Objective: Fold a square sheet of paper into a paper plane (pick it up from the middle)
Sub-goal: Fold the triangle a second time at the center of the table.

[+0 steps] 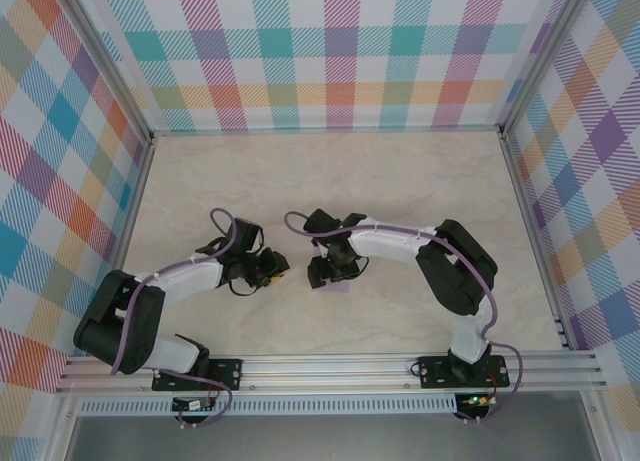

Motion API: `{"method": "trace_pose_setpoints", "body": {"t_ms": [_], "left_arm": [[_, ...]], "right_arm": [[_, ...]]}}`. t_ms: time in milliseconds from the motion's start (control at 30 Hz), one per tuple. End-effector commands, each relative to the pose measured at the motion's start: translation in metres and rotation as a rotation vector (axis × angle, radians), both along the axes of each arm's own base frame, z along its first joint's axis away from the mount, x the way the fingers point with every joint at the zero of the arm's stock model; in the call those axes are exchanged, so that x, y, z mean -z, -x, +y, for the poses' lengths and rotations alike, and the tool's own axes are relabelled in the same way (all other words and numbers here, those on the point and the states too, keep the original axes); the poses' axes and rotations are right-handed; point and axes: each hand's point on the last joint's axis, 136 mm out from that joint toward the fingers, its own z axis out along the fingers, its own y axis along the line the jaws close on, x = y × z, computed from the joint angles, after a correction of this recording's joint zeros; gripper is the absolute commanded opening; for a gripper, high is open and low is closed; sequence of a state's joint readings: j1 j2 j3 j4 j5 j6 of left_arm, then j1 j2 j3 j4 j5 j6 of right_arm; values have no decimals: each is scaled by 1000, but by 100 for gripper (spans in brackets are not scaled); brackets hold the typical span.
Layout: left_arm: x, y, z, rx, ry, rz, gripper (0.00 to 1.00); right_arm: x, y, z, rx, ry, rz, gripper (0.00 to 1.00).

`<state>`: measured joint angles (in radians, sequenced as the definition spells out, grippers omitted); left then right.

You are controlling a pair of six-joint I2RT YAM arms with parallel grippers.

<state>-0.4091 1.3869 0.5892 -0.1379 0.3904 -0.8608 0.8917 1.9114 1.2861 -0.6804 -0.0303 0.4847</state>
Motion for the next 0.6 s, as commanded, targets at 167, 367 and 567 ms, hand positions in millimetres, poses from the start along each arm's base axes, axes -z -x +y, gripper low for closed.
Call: {"method": "trace_pose_setpoints", "body": {"t_ms": [167, 367, 567], "left_arm": [[-6, -2, 29, -102, -42, 13, 32], [0, 1, 29, -97, -39, 29, 32], [4, 4, 30, -100, -40, 37, 32]], "right_arm": [[-26, -5, 21, -40, 48, -121, 55], [-7, 4, 22, -27, 102, -66, 59], [9, 10, 14, -42, 166, -40, 64]]}}
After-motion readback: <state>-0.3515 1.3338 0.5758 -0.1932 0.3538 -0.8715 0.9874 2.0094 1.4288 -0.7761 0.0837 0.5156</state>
